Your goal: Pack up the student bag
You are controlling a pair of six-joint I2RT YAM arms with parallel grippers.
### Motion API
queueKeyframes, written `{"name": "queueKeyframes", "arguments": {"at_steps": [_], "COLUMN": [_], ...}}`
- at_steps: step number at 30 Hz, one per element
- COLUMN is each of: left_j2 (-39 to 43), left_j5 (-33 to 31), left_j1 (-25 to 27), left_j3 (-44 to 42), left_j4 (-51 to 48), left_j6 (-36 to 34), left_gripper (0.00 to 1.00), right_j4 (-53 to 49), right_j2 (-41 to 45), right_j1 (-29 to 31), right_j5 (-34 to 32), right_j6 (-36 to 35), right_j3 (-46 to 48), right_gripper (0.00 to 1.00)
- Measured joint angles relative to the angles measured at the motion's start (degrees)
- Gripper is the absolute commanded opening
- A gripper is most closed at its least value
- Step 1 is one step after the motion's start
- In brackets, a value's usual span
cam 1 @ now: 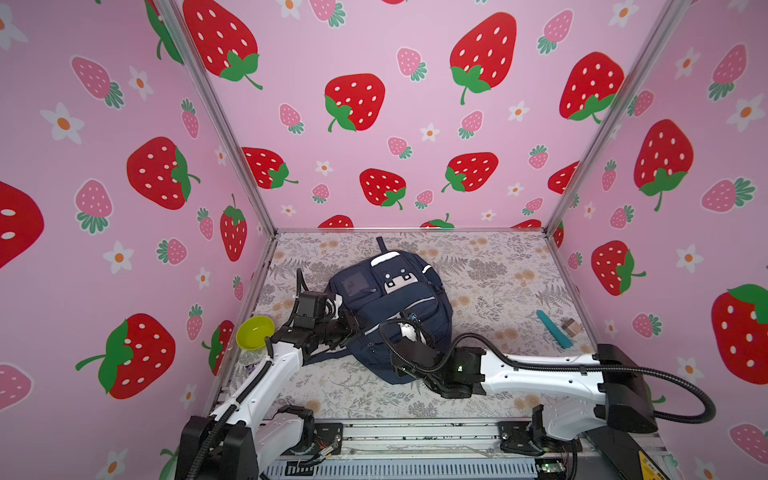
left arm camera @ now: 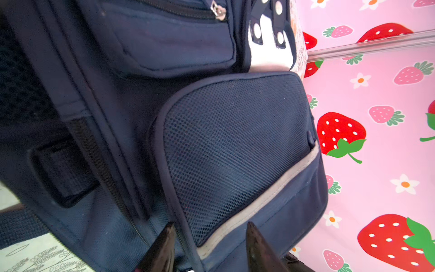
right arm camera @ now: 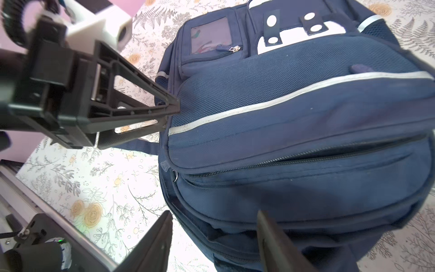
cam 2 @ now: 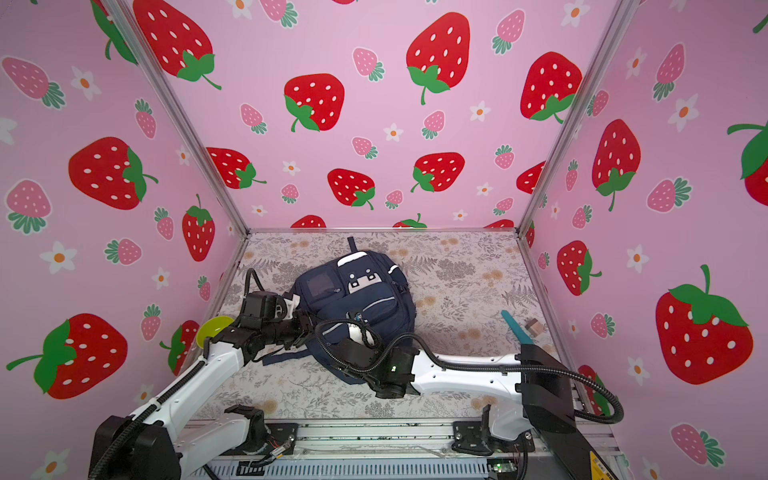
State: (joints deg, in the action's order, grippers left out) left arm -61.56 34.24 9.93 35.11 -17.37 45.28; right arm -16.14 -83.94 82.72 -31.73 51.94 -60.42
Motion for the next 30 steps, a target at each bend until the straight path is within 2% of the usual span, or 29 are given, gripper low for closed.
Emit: {"name": "queueKeyframes", "arguments": {"at_steps": [4, 14, 21, 29, 30], "left_j2": [-0.1, -5.6, -9.4, -11.8, -12.0], "left_j5": [-0.8, 1.1, 1.8, 1.2, 1.1], "left_j1": [0.0, 2.0, 7.1, 12.4, 12.8], "left_j3": [0.0, -1.3, -1.1, 0.1, 0.3], "left_j4": [-0.4, 6.7, 13.9, 22.4, 22.9], "left_j6": [0.4, 5.3, 10.2, 16.0, 16.2], "left_gripper": [0.47, 0.19, 0.00, 0.00, 0.00], "right_j4": [-0.1, -1.7, -5.0, -9.9, -11.0], "right_j2": [1.6, 1.7, 1.7, 0.7, -0.2], "right_j1": [0.0, 0.0, -0.5, -1.4, -1.4], "right_j5": [0.0, -0.2, -0.4, -0.9, -1.4], "right_j6": [0.9, 2.8, 5.0, 8.3, 8.8], "right_j3": [0.5, 1.4, 1.3, -1.1, -2.1], "right_gripper": [0.62, 0.65, 0.67, 0.73, 0.77]}}
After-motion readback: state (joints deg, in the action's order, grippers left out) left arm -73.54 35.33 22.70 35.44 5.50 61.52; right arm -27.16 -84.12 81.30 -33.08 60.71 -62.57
